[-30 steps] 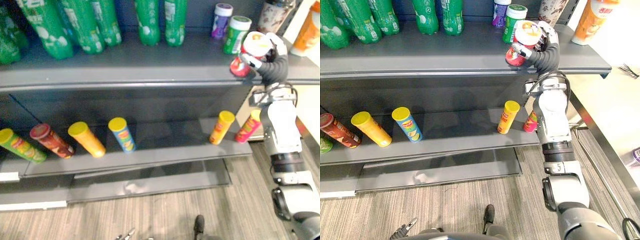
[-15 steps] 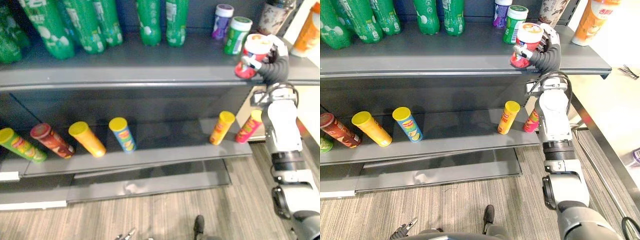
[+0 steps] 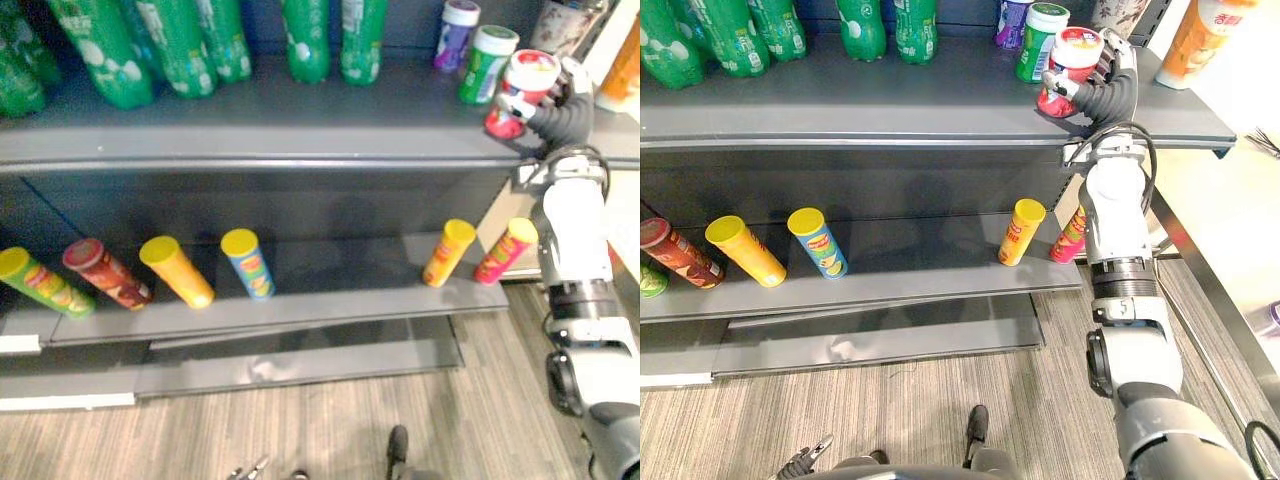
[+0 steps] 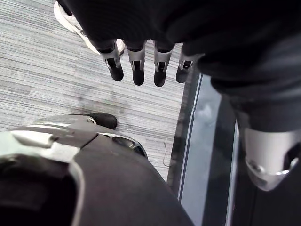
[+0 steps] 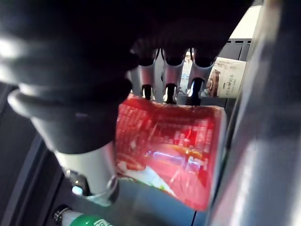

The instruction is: Put the gum and the chips on the shelf.

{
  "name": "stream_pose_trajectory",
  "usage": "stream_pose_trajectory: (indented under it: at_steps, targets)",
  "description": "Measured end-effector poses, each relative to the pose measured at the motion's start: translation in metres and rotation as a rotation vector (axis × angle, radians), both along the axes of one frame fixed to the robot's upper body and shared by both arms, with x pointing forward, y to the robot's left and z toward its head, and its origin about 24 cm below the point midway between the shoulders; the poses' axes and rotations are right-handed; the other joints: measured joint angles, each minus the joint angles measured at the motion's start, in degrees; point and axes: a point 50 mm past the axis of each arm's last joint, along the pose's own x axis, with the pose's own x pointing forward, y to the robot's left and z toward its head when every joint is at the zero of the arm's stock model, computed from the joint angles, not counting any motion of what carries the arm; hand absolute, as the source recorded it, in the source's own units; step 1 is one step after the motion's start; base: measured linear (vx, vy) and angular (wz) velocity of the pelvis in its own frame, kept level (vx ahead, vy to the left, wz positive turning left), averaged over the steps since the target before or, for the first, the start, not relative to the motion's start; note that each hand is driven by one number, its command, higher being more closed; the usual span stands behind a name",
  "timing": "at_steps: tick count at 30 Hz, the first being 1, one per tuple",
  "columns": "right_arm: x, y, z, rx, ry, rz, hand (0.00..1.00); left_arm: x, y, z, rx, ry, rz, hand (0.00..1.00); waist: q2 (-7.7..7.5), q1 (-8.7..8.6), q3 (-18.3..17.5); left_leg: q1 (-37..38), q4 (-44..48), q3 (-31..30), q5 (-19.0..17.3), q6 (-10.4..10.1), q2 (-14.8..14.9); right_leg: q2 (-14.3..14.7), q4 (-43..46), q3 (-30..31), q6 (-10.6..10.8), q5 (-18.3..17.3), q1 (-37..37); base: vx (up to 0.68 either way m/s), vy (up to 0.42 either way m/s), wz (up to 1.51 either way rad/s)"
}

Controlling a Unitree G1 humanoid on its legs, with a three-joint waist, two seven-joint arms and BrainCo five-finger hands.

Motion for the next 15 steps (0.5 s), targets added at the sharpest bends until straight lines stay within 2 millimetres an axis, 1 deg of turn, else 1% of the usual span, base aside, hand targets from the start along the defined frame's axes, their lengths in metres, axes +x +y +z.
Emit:
stream_pose_trajectory:
  at_steps: [3,4,15]
  targets:
    - [0.0,0.0,0.0009,0.001,-0.003,0.0,1.0,0.0001,0.0002,0.0001,0.002,0.0,0.001,0.0,-0.07,-0.01,0.1,0.0,0.0,0.0,0.0,0.0,0.0,0.0,0.0,0.0,0.0,0.0,-0.1,0.0,0.0,0.0]
    - [0.0,0.0,0.0009,0.001,-0.002,0.0,0.0,0.0001,0.0002,0.0001,0.002,0.0,0.001,0.0,-0.08,0.0,0.1,0.0,0.0,0.0,0.0,0.0,0.0,0.0,0.0,0.0,0.0,0.0,-0.1,0.0,0.0,0.0]
    - [-0.0004,-0.0022,0.0015,0.007,-0.004,-0.004,0.0,0.0009,0.0012,0.0005,0.005,-0.004,0.0,0.0,-0.4,0.03,0.3,0.1,0.0,0.1,0.0,0.0,0.0,0.1,0.0,0.2,0.0,0.0,0.0,0.0,0.0,0.0]
